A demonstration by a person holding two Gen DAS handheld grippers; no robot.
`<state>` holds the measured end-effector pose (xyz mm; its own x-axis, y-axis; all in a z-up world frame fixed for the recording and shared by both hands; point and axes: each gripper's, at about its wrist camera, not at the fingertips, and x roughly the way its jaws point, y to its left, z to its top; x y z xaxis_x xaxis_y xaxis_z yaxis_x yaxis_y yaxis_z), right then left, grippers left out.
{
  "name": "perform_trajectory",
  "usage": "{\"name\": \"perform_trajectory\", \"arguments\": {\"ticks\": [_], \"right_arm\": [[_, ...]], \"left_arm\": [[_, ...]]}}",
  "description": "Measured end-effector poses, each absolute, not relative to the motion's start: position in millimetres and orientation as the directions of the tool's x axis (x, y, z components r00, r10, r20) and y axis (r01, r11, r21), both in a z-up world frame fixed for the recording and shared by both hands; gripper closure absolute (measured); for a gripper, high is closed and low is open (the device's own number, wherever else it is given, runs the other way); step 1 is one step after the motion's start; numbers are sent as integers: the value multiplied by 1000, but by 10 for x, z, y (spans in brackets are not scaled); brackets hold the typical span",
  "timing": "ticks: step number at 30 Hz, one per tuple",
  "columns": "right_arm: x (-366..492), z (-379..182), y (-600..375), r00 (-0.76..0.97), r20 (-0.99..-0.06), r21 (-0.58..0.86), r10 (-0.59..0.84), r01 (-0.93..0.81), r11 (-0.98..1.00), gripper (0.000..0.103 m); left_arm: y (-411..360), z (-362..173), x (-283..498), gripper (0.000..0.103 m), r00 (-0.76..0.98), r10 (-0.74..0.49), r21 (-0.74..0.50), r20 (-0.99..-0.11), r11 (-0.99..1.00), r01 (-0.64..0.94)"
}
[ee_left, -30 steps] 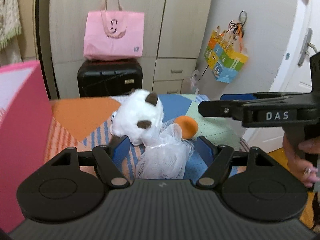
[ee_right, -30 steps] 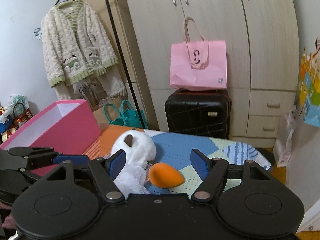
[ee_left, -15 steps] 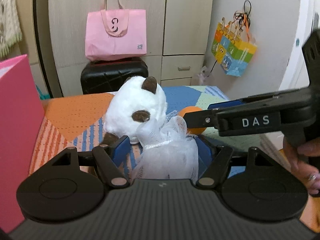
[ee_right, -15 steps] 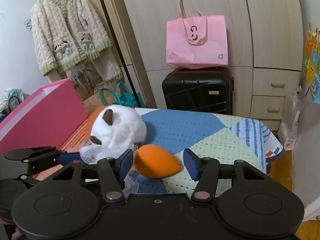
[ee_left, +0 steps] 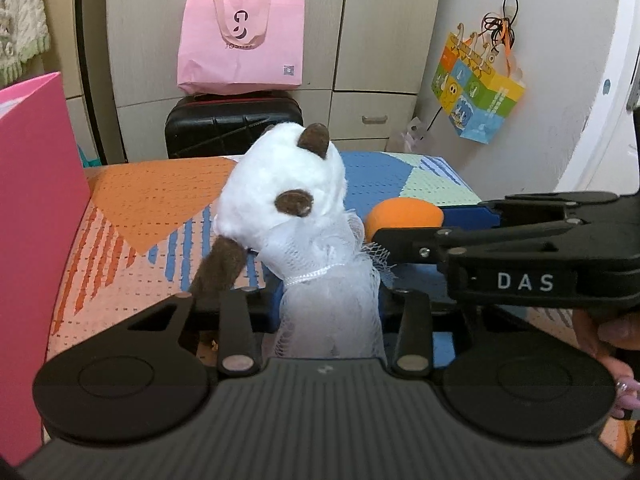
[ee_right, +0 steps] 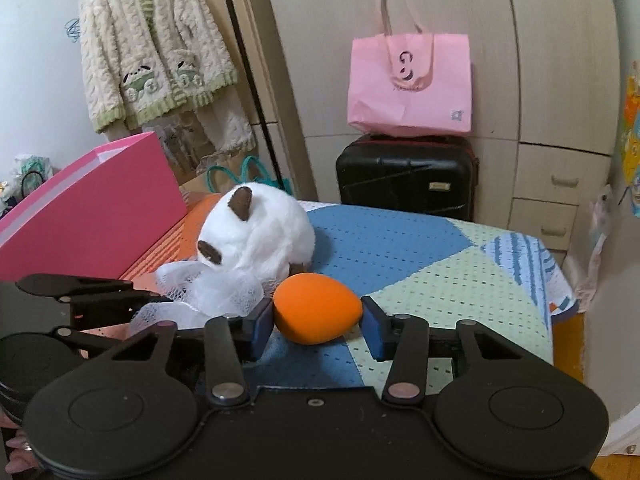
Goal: Organize soft objects
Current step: 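Grasp the white tulle with the left tool while the right tool grasps the orange sponge, then lift and carry the tulle and orange sponge over the pink shoebox with both tools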
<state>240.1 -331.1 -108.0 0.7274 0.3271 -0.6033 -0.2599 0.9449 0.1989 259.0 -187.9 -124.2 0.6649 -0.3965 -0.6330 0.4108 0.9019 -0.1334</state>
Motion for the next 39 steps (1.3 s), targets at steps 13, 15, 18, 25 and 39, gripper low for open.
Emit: {"name": "perform_trajectory", "arguments": {"ticks": [13,15,18,25,39], "right_arm": [[2069,-963,-3301,762,-591,187,266,-191,964,52],[1994,-943,-3263,762,-594,180,258,-187,966,52],[1879,-932,-3210,758,-603,169,249,-184,968,51],[1632,-938,-3095,748,-623,147,230,-177,973,51],[1153,-837,-2900,720,-645,188,256,-176,966,51]], "left_arm": [[-1648,-1197,2449,66,600,-458,-256,-656,883,394],[-1604,-1194,2414,66,585,-467,-270,-663,878,395],[-1547,-1170,2339,66,571,-479,-286,-666,872,399],[-1389,-1110,2127,66,545,-499,-298,-674,858,418],[-1123,-983,1649,66,431,-583,-365,-689,792,489]]}}
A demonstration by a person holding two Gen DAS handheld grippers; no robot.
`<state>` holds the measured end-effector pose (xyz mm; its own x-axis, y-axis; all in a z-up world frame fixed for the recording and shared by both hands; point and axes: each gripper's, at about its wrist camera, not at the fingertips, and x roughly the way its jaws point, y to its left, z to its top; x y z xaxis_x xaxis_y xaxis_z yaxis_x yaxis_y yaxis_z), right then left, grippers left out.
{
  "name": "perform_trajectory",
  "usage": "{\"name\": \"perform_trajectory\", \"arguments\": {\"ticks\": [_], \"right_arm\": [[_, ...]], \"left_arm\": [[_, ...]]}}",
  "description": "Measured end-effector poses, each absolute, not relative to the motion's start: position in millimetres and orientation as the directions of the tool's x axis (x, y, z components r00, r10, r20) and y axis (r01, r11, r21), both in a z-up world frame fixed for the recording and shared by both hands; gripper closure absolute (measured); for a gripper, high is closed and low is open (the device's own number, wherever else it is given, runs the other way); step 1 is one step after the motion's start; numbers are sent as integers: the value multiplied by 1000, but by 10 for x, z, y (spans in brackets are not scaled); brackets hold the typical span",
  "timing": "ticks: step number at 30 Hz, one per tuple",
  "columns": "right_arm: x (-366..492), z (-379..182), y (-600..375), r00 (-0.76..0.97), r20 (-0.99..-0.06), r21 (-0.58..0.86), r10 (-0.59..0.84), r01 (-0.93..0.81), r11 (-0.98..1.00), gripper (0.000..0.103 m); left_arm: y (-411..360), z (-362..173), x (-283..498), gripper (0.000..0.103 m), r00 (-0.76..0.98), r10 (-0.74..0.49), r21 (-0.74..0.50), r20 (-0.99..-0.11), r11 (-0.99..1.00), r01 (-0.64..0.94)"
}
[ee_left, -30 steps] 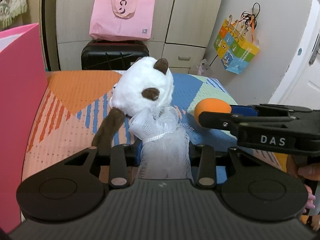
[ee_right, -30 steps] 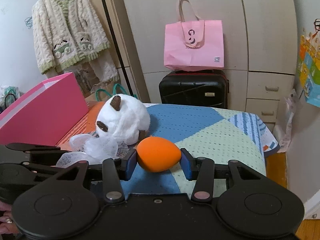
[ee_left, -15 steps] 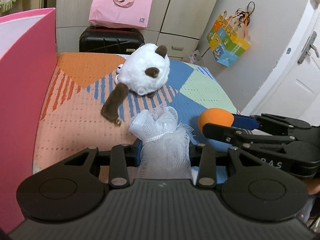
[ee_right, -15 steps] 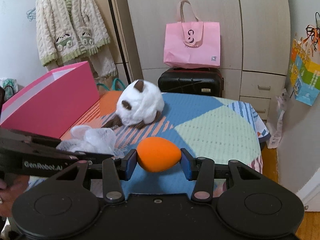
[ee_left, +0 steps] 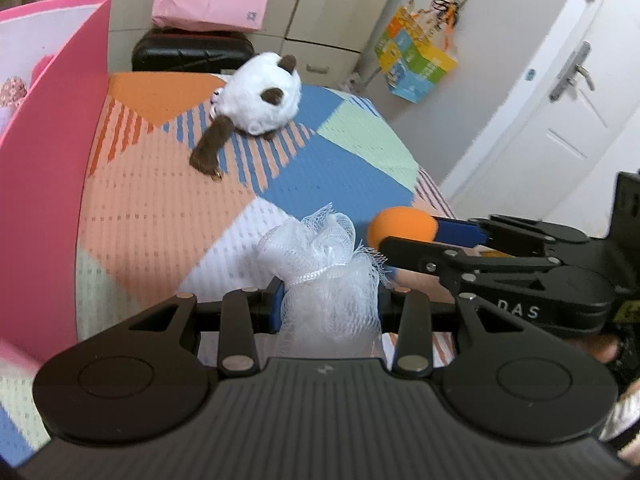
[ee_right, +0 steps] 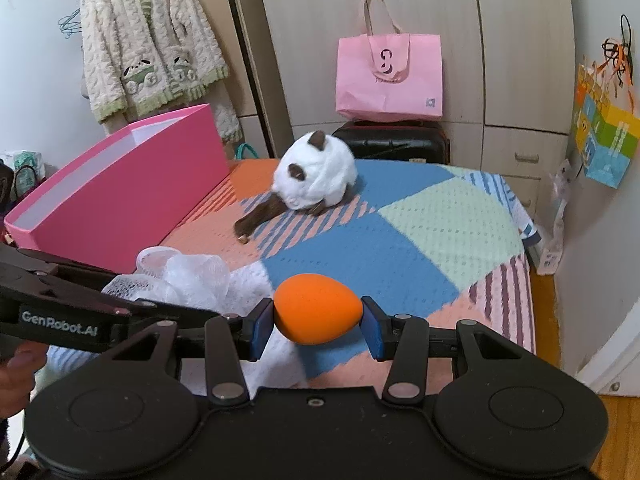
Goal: Organize soft objects
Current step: 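Lift and carry the tulle and orange sponge over the pink shoebox with both tools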
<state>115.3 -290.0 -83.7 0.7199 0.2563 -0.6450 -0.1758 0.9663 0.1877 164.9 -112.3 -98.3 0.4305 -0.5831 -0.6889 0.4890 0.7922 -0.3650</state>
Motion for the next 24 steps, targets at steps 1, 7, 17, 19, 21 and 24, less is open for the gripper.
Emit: {"name": "perform_trajectory", "arguments": {"ticks": [1,7,17,19,21,24], "right_arm": [[1126,-820,-2887,712,-649,200,268,-181,963,51],[952,-695,-2771,674,-662,245,327,-217,945,51],[705,-401,-2495,600,-673,296,433,-318,901,51],[670,-305,-2429,587,-665,304,461,-352,886,51],[631,-215,-2346,583,-656,299,479,-383,874,50],[605,-96,-2214,577,-642,292,505,-425,857,50]], "left_arm": [[-1098,-965,1615,66,424,-589,-368,-688,787,496],[-944,-823,1394,66,384,-618,-374,-686,752,544],[-583,-524,1076,66,322,-648,-379,-690,703,602],[-487,-449,1028,66,323,-645,-372,-692,702,607],[-378,-365,982,66,335,-642,-360,-690,706,610],[-219,-242,924,66,369,-636,-339,-678,716,610]]}}
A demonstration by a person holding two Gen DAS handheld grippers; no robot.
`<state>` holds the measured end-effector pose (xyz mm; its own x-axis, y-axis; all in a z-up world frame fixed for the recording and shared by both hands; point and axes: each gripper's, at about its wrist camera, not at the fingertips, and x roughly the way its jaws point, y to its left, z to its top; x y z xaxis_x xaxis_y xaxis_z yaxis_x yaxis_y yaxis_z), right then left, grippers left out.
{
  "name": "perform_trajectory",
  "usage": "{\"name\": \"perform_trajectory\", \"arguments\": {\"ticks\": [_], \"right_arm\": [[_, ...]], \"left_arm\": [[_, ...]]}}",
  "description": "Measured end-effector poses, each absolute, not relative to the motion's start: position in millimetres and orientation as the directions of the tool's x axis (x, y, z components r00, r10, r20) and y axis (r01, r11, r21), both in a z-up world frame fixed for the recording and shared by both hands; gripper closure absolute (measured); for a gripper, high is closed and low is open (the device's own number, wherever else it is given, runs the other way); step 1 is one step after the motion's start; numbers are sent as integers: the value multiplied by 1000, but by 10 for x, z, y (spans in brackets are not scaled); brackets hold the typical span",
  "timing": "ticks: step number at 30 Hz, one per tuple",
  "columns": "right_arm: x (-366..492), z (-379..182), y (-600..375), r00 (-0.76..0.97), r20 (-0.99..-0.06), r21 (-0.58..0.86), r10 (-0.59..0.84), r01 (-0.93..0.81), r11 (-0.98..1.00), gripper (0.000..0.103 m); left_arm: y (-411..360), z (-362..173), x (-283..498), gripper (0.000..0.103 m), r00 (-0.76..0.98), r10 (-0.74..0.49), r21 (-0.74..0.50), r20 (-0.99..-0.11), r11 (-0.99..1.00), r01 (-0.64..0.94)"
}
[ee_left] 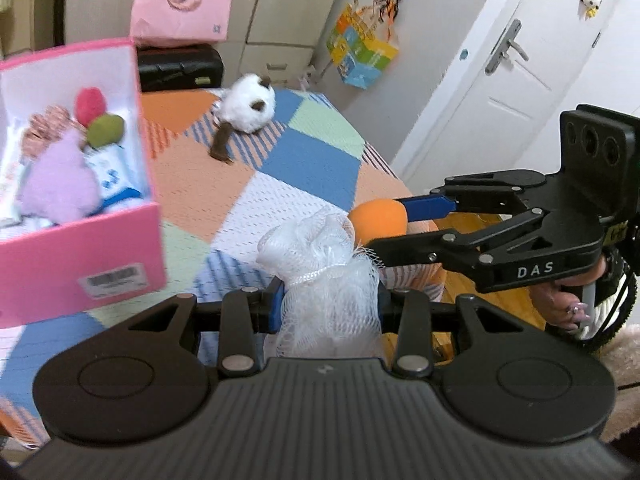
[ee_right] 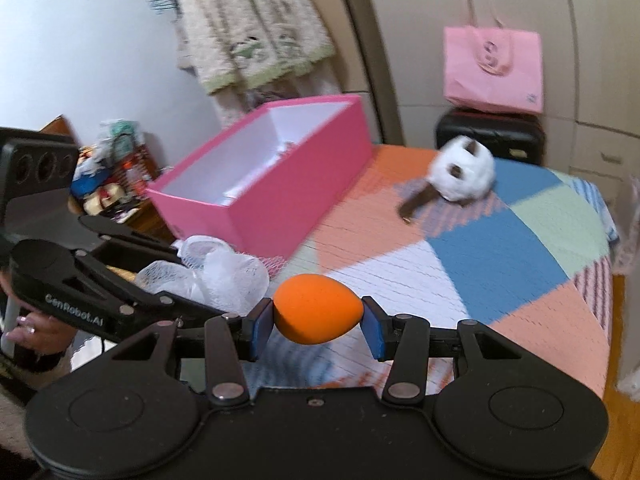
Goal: Organize soft objects
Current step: 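Lift and carry the tulle and orange sponge over the pink shoebox with both tools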
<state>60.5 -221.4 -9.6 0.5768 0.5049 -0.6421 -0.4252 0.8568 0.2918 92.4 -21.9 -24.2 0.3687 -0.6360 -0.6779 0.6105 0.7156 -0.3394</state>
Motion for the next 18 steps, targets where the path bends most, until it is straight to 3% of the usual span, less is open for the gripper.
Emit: {"name": "perform_trajectory", "arguments": {"ticks": [18], "right_arm": [[1117,342,-1264,615,-556,164,559,-578,799,50]], "left_arm": [[731,181,1162,66,605,-575,-300,-550,813,499]]}}
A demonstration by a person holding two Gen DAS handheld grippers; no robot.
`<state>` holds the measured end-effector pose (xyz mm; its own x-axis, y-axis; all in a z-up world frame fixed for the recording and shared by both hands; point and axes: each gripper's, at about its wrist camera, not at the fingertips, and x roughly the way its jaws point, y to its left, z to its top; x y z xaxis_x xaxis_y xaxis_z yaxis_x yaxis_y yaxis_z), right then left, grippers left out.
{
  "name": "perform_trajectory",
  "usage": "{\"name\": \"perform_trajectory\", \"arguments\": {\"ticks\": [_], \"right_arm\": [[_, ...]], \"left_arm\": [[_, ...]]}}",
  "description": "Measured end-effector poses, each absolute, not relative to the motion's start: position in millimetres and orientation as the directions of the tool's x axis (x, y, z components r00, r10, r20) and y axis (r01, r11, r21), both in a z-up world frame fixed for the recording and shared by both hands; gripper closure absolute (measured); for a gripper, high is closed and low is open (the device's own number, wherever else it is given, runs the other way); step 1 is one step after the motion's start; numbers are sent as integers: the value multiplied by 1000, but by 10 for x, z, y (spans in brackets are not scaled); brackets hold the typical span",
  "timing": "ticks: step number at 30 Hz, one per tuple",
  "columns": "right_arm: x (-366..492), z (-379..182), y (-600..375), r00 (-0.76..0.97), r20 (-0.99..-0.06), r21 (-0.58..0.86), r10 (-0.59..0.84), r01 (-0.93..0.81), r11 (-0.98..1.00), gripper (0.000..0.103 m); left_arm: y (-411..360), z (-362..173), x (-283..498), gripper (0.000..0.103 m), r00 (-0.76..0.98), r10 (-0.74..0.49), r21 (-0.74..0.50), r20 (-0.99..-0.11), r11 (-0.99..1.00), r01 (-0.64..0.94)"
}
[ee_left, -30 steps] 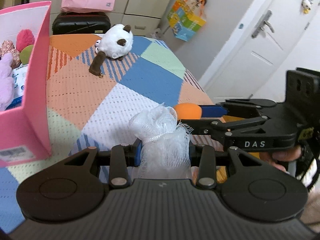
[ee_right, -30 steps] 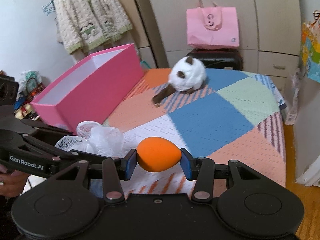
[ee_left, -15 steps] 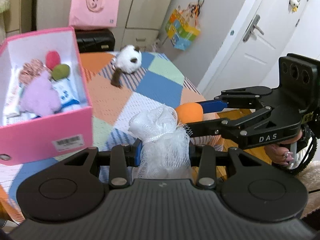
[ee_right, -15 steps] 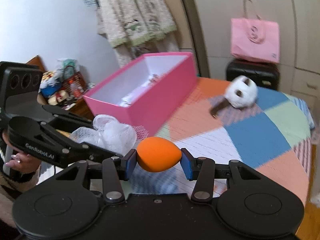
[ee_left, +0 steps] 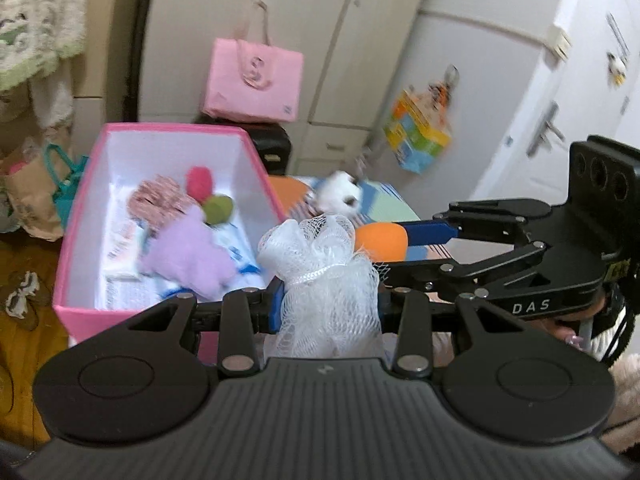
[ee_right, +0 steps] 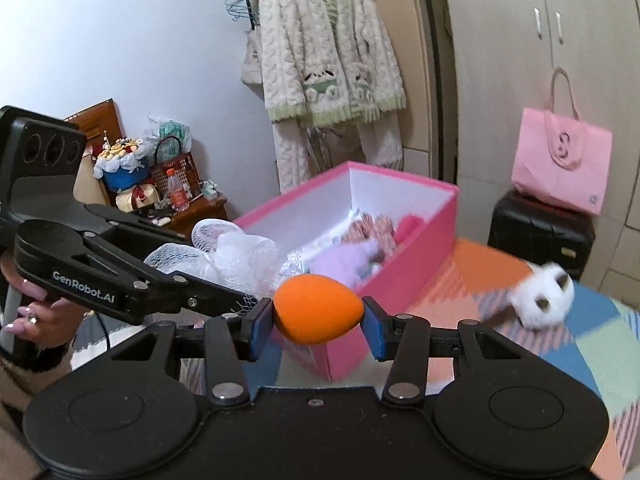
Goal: Organize soft objects
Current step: 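Lift and carry the tulle and orange sponge over the pink shoebox with both tools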
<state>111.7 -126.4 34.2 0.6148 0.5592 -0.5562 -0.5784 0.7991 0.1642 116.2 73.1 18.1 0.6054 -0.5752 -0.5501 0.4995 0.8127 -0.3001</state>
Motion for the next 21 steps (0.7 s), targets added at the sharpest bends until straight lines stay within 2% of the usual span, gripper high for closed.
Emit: {"name": "perform_trajectory", "arguments": {"ticks": [6,10,15,21], "right_arm": [[1510,377,-1024,620,-544,146,566,-594,791,50],[1759,321,-930,648,-555,114,521,-561,820,50],[2035,200,-857,636,-586,124,502,-542,831,50],[2308,57,-671,621,-631,69,466,-553,830,50]], "left_arm": [[924,169,1446,64,659,-521,-275,-542,851,447],[960,36,1624,64,683,-453,-201,-573,886,419],[989,-119,1894,64,674,-417,-173,-610,900,400],[921,-257,2102,63,694,-320,-25,-645,917,399]]}}
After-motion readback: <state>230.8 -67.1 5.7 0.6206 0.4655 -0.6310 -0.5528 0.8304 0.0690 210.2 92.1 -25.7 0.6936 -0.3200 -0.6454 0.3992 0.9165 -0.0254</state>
